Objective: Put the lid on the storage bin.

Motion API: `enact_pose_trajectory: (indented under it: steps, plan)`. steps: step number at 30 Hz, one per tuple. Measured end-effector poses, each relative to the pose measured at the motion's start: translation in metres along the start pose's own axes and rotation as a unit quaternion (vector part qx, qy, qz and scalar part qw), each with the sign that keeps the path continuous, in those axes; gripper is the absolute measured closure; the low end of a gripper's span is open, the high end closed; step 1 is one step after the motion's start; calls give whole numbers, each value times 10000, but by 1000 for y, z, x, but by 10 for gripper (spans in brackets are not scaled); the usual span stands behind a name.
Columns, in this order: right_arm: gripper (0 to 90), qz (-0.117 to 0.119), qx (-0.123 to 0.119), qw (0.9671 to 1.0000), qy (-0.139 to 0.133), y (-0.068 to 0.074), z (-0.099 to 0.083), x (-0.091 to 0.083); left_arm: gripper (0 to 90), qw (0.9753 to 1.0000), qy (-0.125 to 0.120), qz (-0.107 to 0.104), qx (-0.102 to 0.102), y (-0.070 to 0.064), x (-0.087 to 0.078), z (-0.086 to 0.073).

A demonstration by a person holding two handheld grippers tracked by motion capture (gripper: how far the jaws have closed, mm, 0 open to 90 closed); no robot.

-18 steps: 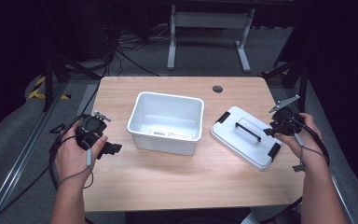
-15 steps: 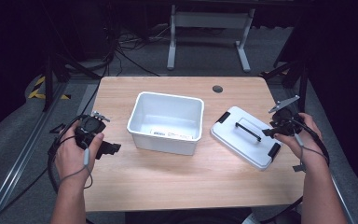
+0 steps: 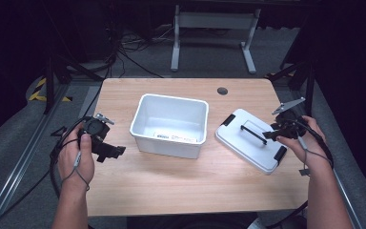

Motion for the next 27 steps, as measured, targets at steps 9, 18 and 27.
enact_pose_trajectory:
  steps: [9, 18, 27]
  plan:
    - [483, 207, -246, 9994, 87, 19, 10, 12, 175, 9998, 66, -117, 117, -7, 1, 0]
    - [455, 205, -393, 9986, 288, 22, 14, 34, 175, 9997, 164, -123, 138, -4, 1, -4]
    - [477, -9, -536, 9967, 604, 14, 9, 62, 175, 9995, 216, -154, 187, -3, 2, -6]
Point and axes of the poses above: each handheld gripper's, and its own axes: x roughly forward along the jaws, z roughly out of its top, y roughly to its left, the point moved 8 cm from there along x, roughly forward along the jaws, and after that the axes turned 13 degrees about y, right-handed, at the moved point
